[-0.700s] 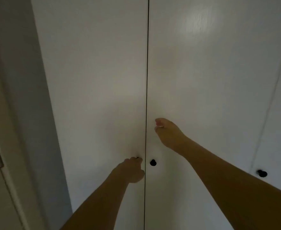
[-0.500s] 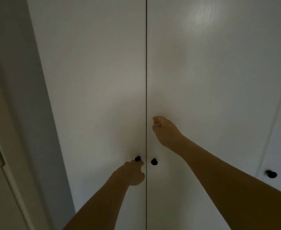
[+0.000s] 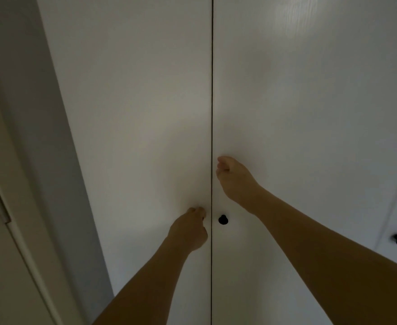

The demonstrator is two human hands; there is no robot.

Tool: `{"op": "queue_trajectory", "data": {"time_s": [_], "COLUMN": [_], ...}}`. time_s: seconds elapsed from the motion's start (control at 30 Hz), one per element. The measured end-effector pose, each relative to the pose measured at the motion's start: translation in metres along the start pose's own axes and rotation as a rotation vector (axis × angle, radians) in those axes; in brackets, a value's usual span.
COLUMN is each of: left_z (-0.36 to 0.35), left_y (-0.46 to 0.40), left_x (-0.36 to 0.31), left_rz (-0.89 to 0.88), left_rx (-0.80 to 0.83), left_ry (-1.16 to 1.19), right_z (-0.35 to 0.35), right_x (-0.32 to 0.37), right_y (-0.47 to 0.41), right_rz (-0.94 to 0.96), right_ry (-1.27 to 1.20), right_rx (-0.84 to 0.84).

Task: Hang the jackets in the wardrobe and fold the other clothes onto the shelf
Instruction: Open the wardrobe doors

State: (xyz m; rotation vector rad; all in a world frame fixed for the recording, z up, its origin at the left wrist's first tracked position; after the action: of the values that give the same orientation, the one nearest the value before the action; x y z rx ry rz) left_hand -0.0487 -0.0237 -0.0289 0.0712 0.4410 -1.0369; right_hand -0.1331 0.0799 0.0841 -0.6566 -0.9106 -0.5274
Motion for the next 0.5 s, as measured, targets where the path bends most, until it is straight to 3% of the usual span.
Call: {"op": "queue_trajectory", "data": {"time_s": [0.17, 0.3, 0.5], "left_z": [0.003, 0.005, 0.02], "left_y": [0.027, 0.07, 0.148], "left_x": [0.008, 0.022, 0.051], "left_rz": [-0.004, 0.1, 0.179], "left_rx": [-0.147, -0.246, -0.374], "left_ry": [0.051, 0.158, 0.037], "right_z": [-0.01, -0.03, -0.056], "right_x": [0.01, 0.035, 0.066], "right_y": [0.01, 0.034, 0.086], "right_rz": [0.028, 0.129, 0.273], "right_ry": [-0.075, -0.102, -0.16], "right_rx": [-0.019, 0.11, 0.206]}}
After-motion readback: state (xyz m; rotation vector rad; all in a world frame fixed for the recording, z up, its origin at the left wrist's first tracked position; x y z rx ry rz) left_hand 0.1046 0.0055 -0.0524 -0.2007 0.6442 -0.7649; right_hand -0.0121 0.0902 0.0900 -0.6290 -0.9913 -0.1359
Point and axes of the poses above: each hand's wrist, its own y-axis away from the middle knuckle, its own z-axis out of the back of the hand, x = y × z, the point moved 3 cm from there along -y, towards the middle knuckle, and after that the axes turned 1 degree about x, right-handed, at the moved point
